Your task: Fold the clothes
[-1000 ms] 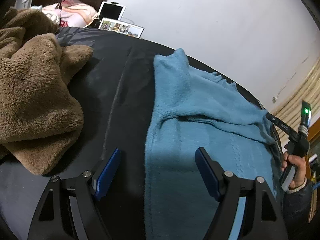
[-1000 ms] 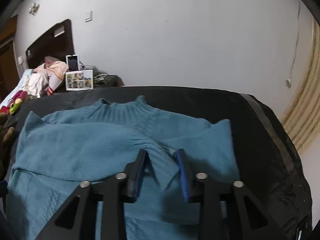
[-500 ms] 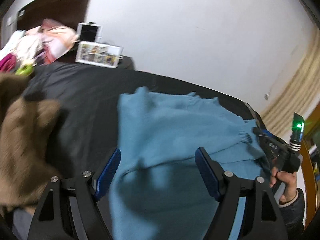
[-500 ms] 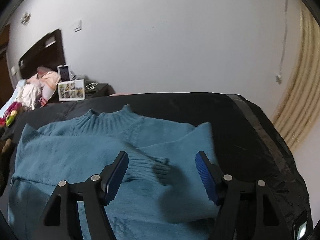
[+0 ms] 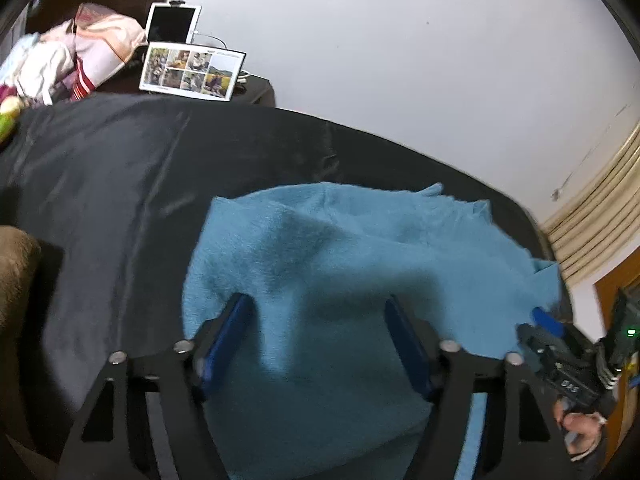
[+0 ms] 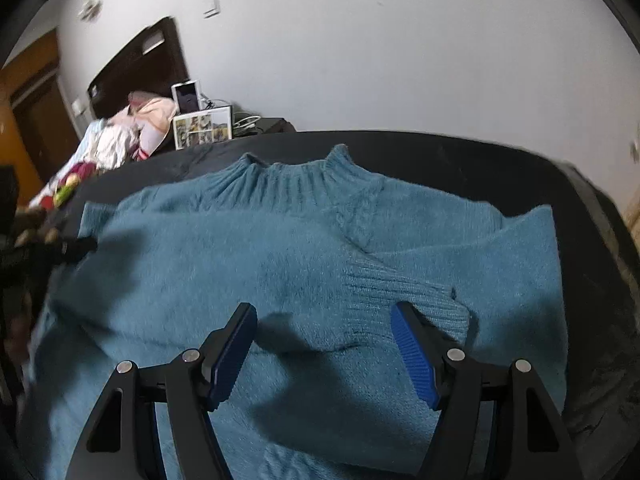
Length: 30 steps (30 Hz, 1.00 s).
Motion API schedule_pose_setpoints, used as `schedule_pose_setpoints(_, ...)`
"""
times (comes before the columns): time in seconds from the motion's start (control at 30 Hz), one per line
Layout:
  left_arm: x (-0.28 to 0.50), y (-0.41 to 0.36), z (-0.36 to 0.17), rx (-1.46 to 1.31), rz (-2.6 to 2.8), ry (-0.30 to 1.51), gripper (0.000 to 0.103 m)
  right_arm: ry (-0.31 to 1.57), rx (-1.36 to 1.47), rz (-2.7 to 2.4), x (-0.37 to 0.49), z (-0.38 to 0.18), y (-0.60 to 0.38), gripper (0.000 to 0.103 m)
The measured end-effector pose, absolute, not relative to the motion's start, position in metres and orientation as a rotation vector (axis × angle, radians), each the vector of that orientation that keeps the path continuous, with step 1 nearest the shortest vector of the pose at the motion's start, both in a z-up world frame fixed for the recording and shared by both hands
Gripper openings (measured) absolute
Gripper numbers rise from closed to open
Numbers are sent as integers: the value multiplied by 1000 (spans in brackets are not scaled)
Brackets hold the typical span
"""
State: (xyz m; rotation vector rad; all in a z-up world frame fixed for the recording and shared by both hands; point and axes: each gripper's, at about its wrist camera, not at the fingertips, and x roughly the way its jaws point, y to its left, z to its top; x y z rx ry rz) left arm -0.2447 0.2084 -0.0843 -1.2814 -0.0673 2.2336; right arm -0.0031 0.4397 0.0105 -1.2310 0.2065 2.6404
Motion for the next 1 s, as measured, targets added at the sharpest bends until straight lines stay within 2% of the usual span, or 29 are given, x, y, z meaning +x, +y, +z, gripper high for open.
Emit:
schedule_pose_setpoints(0.13,-238,209,-85,-1265,2274,-17,60,123,-1251,2617,2,7,433,72)
schedule_pose_setpoints(0.27,-234,206,-81,-1255,2295,-32,60,136,-1299,2596,11,6,437,73)
schedule_pose_setpoints(0.4,-231,209,-67,-1153,2329,-3,63,344,-1256,2567,26,10,467,73)
schedule_pose_setpoints(0.47,-233,214,-61,-1113,2342,21,71,489,-1224,2552,32,12,486,73)
schedule_pose_setpoints(0.57,-244,221,-69,-1179,2372,71,71,693,-1181,2533,38,13,512,73)
schedule_pose_setpoints(0.8,-253,208,-87,-1235,2413,63,72,936,-1218,2576,27,13,529,73)
schedule_pose_setpoints(1.0,-255,198,-91,-1246,2410,33,74,1324,-1084,2722,22,22,540,73)
